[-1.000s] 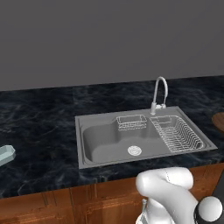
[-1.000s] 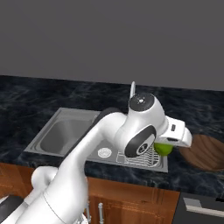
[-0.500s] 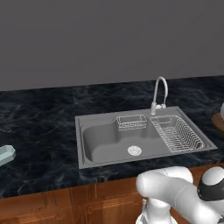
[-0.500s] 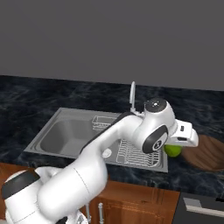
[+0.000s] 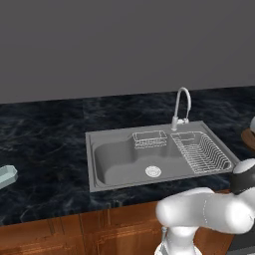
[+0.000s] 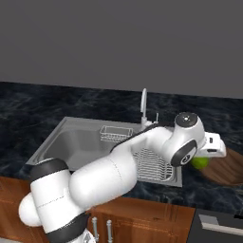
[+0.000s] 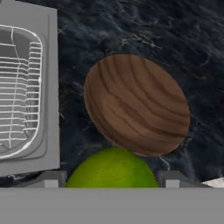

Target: Pick the lime from the sink and place it in the bowl. Then pick the bowl and place it in the microwave. Then close the microwave door and press the start button.

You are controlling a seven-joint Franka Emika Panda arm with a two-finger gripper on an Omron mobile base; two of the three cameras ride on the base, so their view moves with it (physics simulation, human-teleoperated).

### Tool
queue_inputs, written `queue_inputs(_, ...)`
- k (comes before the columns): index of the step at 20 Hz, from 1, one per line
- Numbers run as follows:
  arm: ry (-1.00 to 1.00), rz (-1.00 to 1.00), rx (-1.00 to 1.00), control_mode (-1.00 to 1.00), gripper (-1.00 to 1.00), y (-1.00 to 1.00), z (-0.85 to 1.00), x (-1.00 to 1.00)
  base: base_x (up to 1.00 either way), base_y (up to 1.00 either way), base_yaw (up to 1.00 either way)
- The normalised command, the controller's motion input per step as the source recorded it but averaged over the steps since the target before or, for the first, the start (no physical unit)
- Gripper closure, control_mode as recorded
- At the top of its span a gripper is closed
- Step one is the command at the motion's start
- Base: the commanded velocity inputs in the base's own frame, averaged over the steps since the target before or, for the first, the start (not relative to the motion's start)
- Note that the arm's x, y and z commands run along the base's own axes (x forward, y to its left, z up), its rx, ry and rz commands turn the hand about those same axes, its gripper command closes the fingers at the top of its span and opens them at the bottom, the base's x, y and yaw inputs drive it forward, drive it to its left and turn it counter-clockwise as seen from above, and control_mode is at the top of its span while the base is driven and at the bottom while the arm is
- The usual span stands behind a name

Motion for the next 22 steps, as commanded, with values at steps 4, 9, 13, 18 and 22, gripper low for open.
queue_inputs(4,0.0,0.16,-0.03,-1.0,1.0,-0.42,-0.31,0.38,0.0,0.0,0.0)
queue_inputs(9,0.01,0.11,-0.01,-1.0,1.0,-0.3,-0.31,0.23,0.0,0.0,0.0)
queue_inputs(13,0.12,0.02,0.0,-1.0,1.0,0.0,-0.47,0.17,0.0,0.0,0.0)
queue_inputs(18,0.18,0.01,0.0,-1.0,1.0,0.0,-0.61,0.34,0.0,0.0,0.0)
queue_inputs(22,0.03,0.0,0.0,-1.0,1.0,-0.04,-0.22,0.22,0.0,0.0,0.0)
